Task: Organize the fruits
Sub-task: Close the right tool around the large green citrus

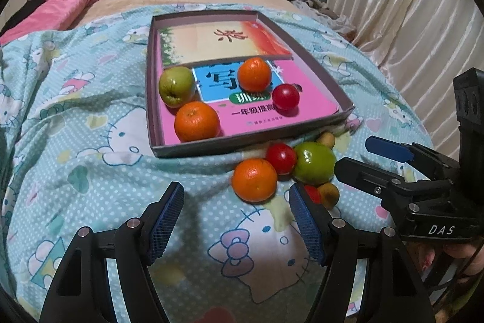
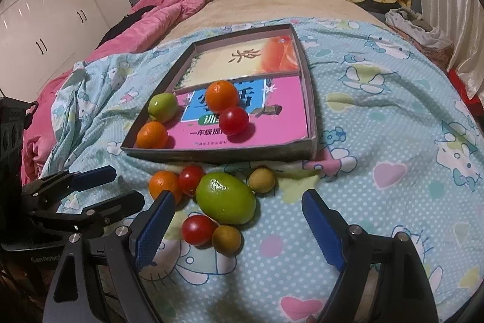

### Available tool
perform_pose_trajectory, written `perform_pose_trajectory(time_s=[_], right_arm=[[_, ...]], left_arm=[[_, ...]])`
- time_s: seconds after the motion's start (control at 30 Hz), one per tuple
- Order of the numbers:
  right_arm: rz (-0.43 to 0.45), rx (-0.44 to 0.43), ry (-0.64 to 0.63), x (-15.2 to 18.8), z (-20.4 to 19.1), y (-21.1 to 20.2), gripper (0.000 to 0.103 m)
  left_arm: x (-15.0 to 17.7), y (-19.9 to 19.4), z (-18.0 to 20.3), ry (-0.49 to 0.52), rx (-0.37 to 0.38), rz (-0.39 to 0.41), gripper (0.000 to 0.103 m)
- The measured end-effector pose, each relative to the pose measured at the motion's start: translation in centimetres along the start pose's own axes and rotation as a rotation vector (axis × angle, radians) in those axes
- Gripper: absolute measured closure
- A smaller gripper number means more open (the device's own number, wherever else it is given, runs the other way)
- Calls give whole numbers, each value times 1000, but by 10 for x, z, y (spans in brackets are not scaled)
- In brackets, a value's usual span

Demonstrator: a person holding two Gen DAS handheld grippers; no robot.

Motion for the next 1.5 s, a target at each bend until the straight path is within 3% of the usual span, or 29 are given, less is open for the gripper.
perform_pose_trajectory(time_s=[0.23,0.7,0.87,1.5], right_arm=[[-70,-18,2,9,0,17,24],[-121,-54,1,14,-2,35,44],[-124,-78,-19,12,-8,40,51],[-131,-74,-80,7,-11,54,50]], left_arm=[[2,7,-1,-11,10,-23,29],[5,19,6,25,12,-53,30],[4,20,7,26,24,-52,35],[-2,31,6,10,37,-65,39]])
Point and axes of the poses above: each gripper's, at about its wrist camera, not at the fingertips, and y roughly the way its jaws point, z to its right, x to its underside, the point moved 8 cm from there along y, roughly the way its jaws point, and after that the axes turned 3 degrees about -x, right-handed, at the moved point
